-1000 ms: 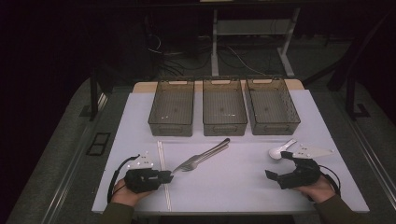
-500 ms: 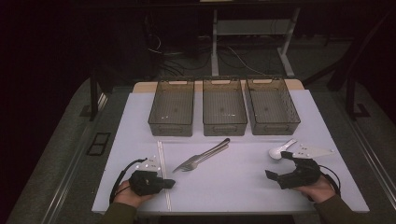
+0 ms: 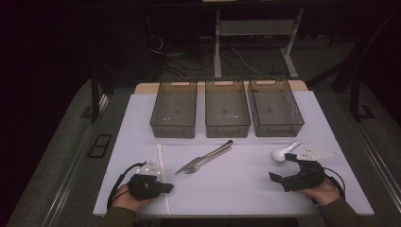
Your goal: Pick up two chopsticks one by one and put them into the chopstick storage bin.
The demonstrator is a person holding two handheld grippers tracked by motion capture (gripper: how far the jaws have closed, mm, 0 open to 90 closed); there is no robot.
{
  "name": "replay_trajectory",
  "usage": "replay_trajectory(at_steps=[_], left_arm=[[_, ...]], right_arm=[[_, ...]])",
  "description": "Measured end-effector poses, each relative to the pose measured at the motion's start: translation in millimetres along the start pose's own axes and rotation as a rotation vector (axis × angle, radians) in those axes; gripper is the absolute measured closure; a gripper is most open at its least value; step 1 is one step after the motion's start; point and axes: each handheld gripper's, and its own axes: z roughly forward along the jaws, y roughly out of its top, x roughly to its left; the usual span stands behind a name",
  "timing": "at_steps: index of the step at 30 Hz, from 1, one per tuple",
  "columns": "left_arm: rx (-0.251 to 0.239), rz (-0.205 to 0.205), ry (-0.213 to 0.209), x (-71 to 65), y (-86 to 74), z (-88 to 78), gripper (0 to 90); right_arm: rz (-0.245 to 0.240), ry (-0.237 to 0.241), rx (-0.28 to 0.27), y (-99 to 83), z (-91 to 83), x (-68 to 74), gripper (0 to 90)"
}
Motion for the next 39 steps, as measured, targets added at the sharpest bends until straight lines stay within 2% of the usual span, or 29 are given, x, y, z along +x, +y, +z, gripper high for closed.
replay_trajectory(at_steps=[4,5,6,7,8,9,10,11,13,16,17,18,19,20,21,22,23,25,26,28,30,31,33,34,37,39], left_arm=[[-0.012,-0.008,0.01,0.9,-2.4,-2.0,88.5],[-0.012,-0.008,0.01,0.9,-2.4,-2.0,83.3],[-0.036,-0.01,0.03,2.3,-1.7,-4.6,79.3],[-0.036,-0.01,0.03,2.3,-1.7,-4.6,77.8],[-0.091,-0.03,0.067,6.7,-0.9,-12.0,75.7],[-0.091,-0.03,0.067,6.7,-0.9,-12.0,72.7],[-0.146,-0.061,0.126,15.9,-2.4,-24.1,72.6],[-0.146,-0.061,0.126,15.9,-2.4,-24.1,72.3],[-0.196,-0.117,0.187,28.0,-5.6,-33.5,68.7],[-0.192,-0.17,0.275,49.6,-8.2,-37.8,68.3],[-0.192,-0.17,0.275,49.6,-8.2,-37.8,69.8],[-0.173,-0.181,0.303,57.9,-7.2,-36.2,70.3],[-0.173,-0.181,0.303,57.9,-7.2,-36.2,70.3],[-0.163,-0.213,0.328,65.7,-6.3,-34.5,70.1],[-0.163,-0.213,0.328,65.7,-6.3,-34.5,69.0],[-0.173,-0.245,0.343,74.2,-5.2,-34.6,66.7],[-0.173,-0.245,0.343,74.2,-5.2,-34.6,63.6],[-0.189,-0.283,0.357,82.2,-3.6,-35.4,59.4],[-0.184,-0.294,0.378,88.2,-0.7,-35.0,58.8],[-0.178,-0.3,0.382,90.7,1.0,-34.7,58.8],[-0.179,-0.324,0.382,97.2,5.9,-30.7,58.6],[-0.165,-0.332,0.381,99.3,7.6,-28.5,58.0],[-0.152,-0.335,0.38,100.7,9.2,-26.4,56.0],[-0.137,-0.338,0.4,101.8,11.9,-23.1,55.4],[-0.15,-0.332,0.4,100.8,15.0,-23.9,57.5],[-0.149,-0.322,0.375,99.2,20.1,-21.8,59.7]], right_arm=[[0.0,-0.001,-0.001,0.0,0.0,-0.1,1.1],[-0.001,0.0,0.0,0.0,0.1,0.0,1.1],[-0.002,0.0,0.0,0.1,0.1,0.0,1.1],[-0.002,0.001,0.0,0.0,0.2,0.0,1.1],[-0.002,0.0,0.001,0.0,0.2,0.1,1.1],[-0.001,0.0,0.001,0.1,0.3,0.0,1.1],[-0.001,-0.001,0.001,0.1,0.3,0.0,1.1],[-0.001,-0.001,0.0,0.1,0.3,-0.1,1.1],[-0.002,-0.001,0.003,0.1,0.4,-0.1,1.1],[0.0,-0.001,0.004,0.2,1.2,-0.1,1.1],[0.0,-0.001,0.004,0.2,1.2,-0.1,1.1],[-0.001,-0.002,0.004,0.2,1.2,0.0,1.1],[-0.001,-0.002,0.004,0.2,1.2,0.0,1.1],[0.0,-0.003,0.004,0.2,1.0,-0.1,1.1],[0.0,-0.003,0.004,0.2,1.0,-0.1,1.1],[0.002,-0.002,0.004,0.2,1.0,-0.3,1.1],[0.002,-0.002,0.004,0.2,1.0,-0.3,1.1],[0.001,-0.003,0.005,0.1,1.2,-0.4,1.1],[0.001,-0.003,0.005,0.1,1.3,-0.4,1.1],[0.002,-0.004,0.005,0.1,1.3,-0.6,1.1],[0.005,-0.006,0.006,0.1,1.1,-0.8,1.1],[0.007,-0.006,0.005,0.1,1.1,-0.9,1.1],[0.008,-0.006,0.006,0.1,1.0,-1.0,1.1],[0.007,-0.007,0.005,0.1,0.8,-0.9,1.1],[0.007,-0.006,0.004,0.1,0.7,-0.9,1.1],[0.006,-0.007,0.005,0.0,0.8,-1.2,1.1]])
